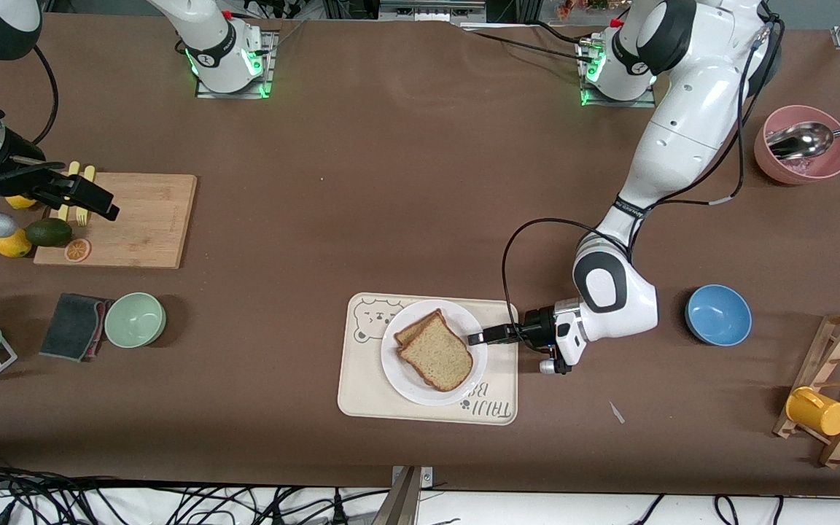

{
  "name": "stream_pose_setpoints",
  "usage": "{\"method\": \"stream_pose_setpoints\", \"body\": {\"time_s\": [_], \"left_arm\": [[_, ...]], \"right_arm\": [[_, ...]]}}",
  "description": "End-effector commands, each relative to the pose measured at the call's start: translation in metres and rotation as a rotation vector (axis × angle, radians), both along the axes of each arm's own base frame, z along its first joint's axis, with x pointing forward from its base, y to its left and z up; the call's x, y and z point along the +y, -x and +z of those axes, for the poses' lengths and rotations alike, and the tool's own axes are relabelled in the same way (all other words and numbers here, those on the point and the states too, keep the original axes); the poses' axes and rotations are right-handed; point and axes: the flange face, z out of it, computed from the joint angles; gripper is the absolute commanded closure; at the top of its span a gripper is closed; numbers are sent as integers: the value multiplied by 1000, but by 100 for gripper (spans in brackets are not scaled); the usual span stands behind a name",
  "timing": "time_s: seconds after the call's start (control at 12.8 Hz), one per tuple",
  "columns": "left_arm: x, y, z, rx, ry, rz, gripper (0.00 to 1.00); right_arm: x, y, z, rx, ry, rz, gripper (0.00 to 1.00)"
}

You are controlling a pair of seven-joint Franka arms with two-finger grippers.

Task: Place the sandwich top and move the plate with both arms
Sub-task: 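Slide the plate onto the bear-printed tray with the left gripper, then open the left gripper and release the plate rim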

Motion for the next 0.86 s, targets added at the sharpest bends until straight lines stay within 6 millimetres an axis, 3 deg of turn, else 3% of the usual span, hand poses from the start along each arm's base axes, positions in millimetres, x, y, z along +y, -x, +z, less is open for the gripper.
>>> {"method": "stream_pose_setpoints", "body": {"time_s": [0.0,0.24,0.55,0.78], "left_arm": [[5,-3,11,-14,-10,-20,0],[13,-4,28,-23,-75,-90,0],[17,-8,72,-27,-274,-200,0],[30,-6,108,-21,-479,-326,0]], "right_arm": [[-13,-3,0,-7,-11,50,0],[-25,1,8,-6,-10,61,0],[-34,10,34,-8,9,53,0],[-38,10,41,-21,8,46,0]]}}
